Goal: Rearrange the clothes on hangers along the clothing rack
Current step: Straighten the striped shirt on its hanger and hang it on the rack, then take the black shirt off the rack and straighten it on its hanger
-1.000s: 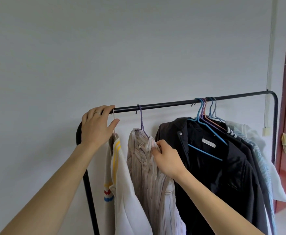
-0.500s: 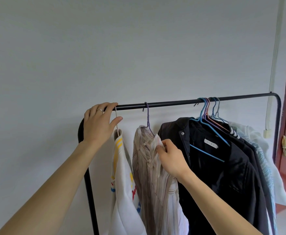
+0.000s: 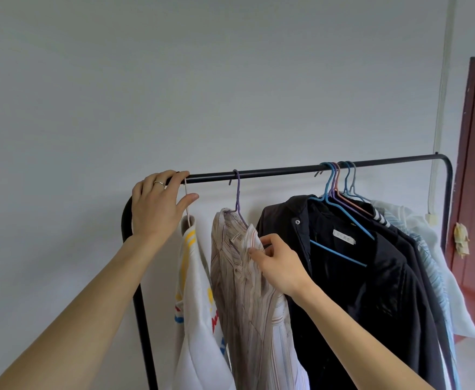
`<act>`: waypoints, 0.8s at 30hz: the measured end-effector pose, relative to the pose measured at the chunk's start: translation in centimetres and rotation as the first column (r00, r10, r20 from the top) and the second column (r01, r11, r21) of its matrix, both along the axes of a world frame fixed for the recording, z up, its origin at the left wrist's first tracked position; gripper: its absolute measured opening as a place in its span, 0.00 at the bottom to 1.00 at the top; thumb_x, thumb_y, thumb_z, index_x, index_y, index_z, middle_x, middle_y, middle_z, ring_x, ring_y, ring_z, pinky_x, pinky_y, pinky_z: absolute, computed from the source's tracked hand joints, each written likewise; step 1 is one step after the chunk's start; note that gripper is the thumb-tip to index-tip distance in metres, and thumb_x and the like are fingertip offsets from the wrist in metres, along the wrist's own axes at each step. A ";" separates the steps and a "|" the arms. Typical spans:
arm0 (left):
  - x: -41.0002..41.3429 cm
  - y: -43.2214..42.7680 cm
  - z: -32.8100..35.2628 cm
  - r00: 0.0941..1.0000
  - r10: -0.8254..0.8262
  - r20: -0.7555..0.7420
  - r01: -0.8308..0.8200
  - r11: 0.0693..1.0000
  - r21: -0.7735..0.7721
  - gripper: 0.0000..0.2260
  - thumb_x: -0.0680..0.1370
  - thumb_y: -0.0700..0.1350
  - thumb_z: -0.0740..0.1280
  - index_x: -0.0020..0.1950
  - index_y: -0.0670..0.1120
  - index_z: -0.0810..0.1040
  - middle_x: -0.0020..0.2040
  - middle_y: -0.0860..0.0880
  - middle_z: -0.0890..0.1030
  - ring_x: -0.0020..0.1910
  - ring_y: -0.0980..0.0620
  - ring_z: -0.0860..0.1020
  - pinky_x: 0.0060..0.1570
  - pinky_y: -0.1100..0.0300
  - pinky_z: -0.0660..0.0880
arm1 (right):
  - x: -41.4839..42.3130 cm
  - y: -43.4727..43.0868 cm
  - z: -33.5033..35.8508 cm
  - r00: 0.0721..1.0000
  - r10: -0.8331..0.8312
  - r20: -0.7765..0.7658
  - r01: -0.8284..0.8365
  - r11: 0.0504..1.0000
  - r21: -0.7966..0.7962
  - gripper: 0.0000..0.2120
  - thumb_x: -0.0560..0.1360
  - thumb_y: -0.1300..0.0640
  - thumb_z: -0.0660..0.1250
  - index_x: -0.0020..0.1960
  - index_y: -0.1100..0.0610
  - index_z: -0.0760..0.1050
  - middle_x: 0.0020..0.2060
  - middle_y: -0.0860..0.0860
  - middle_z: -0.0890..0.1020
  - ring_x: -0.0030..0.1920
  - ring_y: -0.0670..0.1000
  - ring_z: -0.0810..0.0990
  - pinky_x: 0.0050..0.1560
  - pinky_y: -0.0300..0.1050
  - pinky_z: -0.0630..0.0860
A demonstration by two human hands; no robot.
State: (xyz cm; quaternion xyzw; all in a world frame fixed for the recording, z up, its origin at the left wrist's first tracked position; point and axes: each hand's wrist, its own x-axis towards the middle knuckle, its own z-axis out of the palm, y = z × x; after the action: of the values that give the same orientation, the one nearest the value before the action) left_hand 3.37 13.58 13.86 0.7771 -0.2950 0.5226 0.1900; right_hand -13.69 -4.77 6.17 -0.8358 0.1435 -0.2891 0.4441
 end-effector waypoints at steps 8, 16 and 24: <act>-0.3 -0.4 0.2 0.999 0.000 -0.049 -0.002 0.999 -0.034 0.20 0.77 0.58 0.65 0.66 0.51 0.74 0.62 0.49 0.77 0.62 0.44 0.72 0.62 0.47 0.65 | -1.0 -0.4 -0.2 0.999 -0.017 0.040 0.017 1.000 -0.003 0.14 0.74 0.44 0.68 0.57 0.48 0.72 0.42 0.45 0.79 0.42 0.44 0.78 0.43 0.38 0.74; -4.0 -3.2 3.1 0.994 -0.110 -0.008 0.110 0.993 -0.032 0.22 0.74 0.55 0.61 0.67 0.51 0.72 0.69 0.47 0.71 0.68 0.45 0.68 0.69 0.47 0.60 | -3.2 -5.2 0.4 0.964 -0.247 0.097 0.259 0.954 -0.149 0.24 0.74 0.35 0.63 0.64 0.47 0.69 0.56 0.42 0.75 0.50 0.44 0.77 0.52 0.45 0.75; -5.0 -11.4 3.9 0.989 -0.123 -0.087 0.142 0.955 0.260 0.22 0.77 0.55 0.61 0.71 0.54 0.69 0.73 0.49 0.67 0.72 0.47 0.64 0.72 0.46 0.55 | -4.1 -15.5 -0.1 0.727 -0.678 -0.113 0.556 0.677 -0.483 0.31 0.77 0.44 0.60 0.75 0.56 0.58 0.72 0.55 0.66 0.71 0.61 0.63 0.64 0.57 0.68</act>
State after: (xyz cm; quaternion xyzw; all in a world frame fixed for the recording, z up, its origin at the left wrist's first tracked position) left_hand -1.59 2.18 17.73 0.7916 -0.4069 0.4372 0.1291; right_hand -17.78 -20.29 6.10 -0.8429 0.4166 -0.3242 0.1045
